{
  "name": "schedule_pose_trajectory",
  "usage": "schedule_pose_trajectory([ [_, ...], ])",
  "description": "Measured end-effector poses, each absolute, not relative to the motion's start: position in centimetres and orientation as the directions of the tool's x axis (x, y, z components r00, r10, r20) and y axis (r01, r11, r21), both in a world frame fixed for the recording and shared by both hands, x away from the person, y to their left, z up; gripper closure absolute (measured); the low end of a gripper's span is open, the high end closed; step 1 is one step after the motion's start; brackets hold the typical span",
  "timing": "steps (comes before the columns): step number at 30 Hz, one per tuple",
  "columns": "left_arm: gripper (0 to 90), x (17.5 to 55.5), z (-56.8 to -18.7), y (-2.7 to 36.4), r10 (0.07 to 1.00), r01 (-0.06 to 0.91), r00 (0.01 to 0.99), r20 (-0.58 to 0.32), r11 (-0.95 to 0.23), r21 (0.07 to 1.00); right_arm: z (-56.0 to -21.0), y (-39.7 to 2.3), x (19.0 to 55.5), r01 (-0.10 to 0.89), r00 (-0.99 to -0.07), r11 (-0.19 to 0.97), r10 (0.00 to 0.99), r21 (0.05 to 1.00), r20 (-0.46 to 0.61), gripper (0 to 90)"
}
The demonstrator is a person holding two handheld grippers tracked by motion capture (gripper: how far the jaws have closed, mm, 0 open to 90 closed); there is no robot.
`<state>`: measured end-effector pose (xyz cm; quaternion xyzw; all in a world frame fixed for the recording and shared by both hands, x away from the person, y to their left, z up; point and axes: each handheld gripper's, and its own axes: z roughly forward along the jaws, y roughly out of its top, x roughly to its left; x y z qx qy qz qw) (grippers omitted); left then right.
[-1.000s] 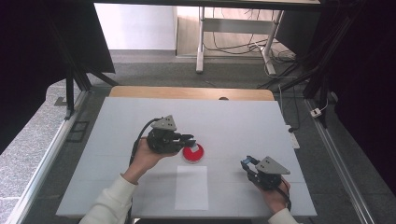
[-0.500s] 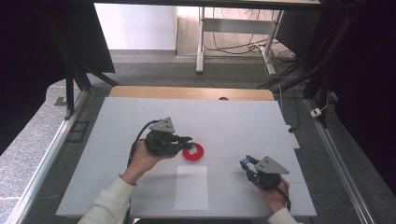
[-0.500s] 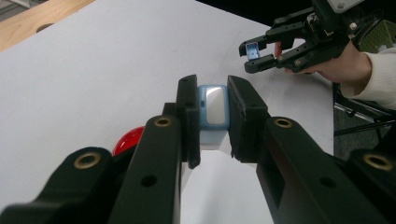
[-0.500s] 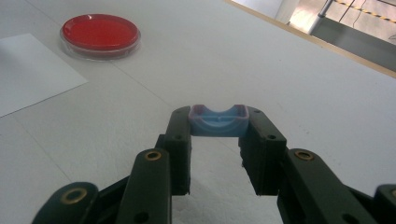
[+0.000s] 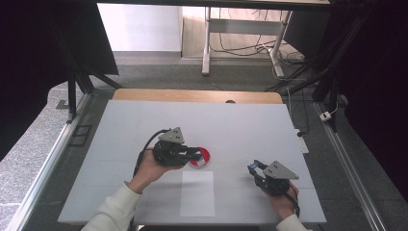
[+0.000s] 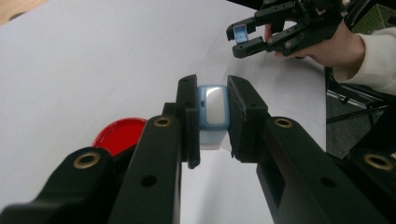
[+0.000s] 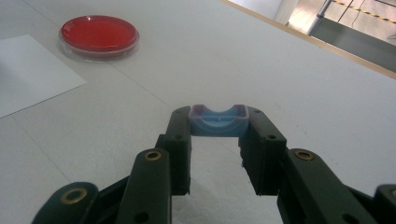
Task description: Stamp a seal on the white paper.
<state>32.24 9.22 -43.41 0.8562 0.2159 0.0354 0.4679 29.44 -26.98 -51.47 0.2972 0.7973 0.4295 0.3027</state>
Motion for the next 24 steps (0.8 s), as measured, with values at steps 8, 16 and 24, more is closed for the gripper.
schedule_pose_trajectory([
  [8, 74.9, 31.8, -43.7, 9.2, 0.402, 0.336, 0.905, -0.139, -0.476, 0.813, -51.4, -27.0, 29.3, 0.218, -0.639, 0.458, 0.734, 0.862, -0.229, 64.3],
  [16, 74.8, 31.4, -44.4, 8.7, 0.393, 0.337, 0.909, -0.136, -0.502, 0.797, -51.5, -26.9, 29.4, 0.222, -0.639, 0.452, 0.736, 0.864, -0.222, 64.3],
  [24, 74.8, 30.6, -44.6, 8.7, 0.389, 0.335, 0.911, -0.136, -0.507, 0.794, -51.5, -26.9, 29.4, 0.221, -0.639, 0.453, 0.736, 0.864, -0.222, 64.1],
])
